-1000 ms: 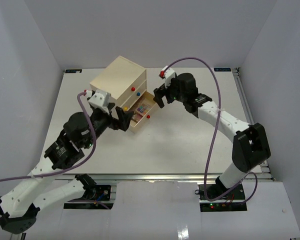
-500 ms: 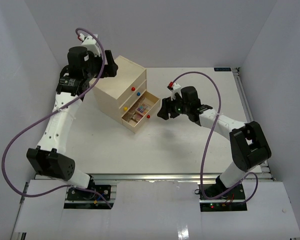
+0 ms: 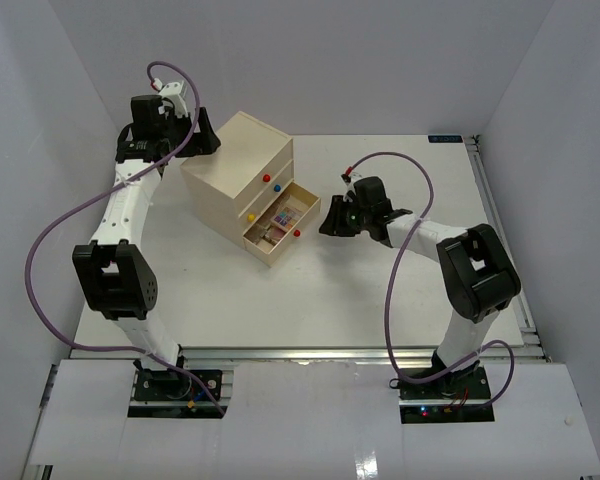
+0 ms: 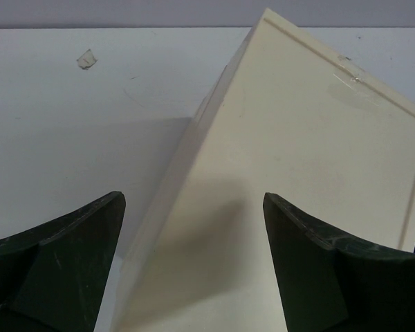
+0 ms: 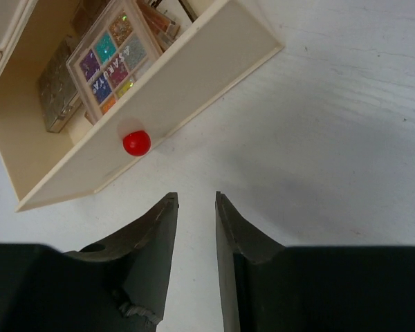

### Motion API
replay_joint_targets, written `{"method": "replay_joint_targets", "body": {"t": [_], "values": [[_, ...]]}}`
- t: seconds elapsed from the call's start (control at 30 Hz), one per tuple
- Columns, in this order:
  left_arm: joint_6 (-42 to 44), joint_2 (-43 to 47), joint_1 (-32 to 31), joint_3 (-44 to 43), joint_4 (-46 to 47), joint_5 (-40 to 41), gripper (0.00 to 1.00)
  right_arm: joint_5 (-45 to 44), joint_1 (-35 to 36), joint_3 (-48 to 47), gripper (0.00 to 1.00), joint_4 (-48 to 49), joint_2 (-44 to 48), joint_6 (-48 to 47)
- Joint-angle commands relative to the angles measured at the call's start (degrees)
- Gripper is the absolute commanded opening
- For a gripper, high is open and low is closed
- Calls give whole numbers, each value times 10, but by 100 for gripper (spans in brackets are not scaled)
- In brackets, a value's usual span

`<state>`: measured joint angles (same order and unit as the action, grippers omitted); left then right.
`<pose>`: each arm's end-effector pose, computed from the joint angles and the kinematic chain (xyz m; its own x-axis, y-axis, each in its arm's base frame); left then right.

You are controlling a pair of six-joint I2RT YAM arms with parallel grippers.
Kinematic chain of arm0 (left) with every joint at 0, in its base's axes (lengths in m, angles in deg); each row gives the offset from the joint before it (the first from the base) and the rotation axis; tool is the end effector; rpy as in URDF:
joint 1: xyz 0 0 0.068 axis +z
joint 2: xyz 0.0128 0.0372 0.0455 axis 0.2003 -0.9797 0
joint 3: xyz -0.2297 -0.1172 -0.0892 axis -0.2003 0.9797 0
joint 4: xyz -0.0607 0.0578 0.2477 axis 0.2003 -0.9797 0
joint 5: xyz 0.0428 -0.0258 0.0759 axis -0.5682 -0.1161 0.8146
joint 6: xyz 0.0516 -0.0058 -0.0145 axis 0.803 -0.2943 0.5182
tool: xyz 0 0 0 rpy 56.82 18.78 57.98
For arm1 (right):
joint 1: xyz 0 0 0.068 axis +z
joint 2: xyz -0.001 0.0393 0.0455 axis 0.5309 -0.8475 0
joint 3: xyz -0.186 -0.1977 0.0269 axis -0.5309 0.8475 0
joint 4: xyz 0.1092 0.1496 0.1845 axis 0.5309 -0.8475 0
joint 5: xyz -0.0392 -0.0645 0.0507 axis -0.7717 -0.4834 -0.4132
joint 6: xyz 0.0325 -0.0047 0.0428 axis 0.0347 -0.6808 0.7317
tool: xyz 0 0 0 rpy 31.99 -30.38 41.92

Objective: Organize the makeup

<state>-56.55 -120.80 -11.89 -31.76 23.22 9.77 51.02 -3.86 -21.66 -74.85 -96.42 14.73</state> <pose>0.4107 -0.0128 0.3701 -0.5310 -0.1035 -0.8410 0.1989 0.9496 -0.2424 0.3377 0.1912 0.1914 -0.7320 0.0772 -0.6769 -0.3592 0.8005 0.4797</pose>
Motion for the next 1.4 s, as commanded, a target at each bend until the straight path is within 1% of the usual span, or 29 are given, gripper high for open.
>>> {"method": "replay_joint_targets", "body": {"t": [0.0,0.1,0.27,0.37,0.47,0.6,0.67,0.77,0.87,0.93,1.03,1.1,1.2,1.23,1.3,1.33,1.37], "values": [[23,-13,3,-33,29,-62,89,30,-2,-37,34,37,-48,76],[27,-20,3,-17,34,-79,87,57,5,-54,32,40,-83,123],[40,-25,3,15,37,-114,85,45,30,-112,31,31,-137,133],[44,-27,3,26,36,-134,83,50,44,-140,31,56,-163,155],[46,-29,3,39,36,-150,83,59,53,-194,31,63,-197,173],[51,-29,-1,65,36,-161,82,89,57,-252,32,97,-244,213],[54,-33,-4,73,36,-162,82,104,59,-262,32,119,-260,230],[52,-41,-9,81,35,-167,82,106,60,-296,34,121,-282,226],[50,-47,-16,86,36,-166,82,115,55,-362,36,106,-325,219],[46,-48,-17,88,37,-165,83,120,53,-395,37,104,-337,223],[34,-49,-17,87,41,-161,83,126,51,-399,43,118,-340,218],[31,-49,-17,82,42,-149,84,126,50,-384,44,117,-334,210],[13,-51,-13,57,40,-104,88,118,35,-321,50,115,-292,181],[3,-51,-11,45,40,-93,90,113,29,-293,52,111,-269,159],[-20,-49,-3,27,41,-76,93,105,19,-262,59,82,-218,90],[-28,-48,1,6,40,-63,93,100,12,-234,64,64,-196,58],[-34,-45,2,-14,40,-54,95,102,4,-216,66,40,-163,23]]}}
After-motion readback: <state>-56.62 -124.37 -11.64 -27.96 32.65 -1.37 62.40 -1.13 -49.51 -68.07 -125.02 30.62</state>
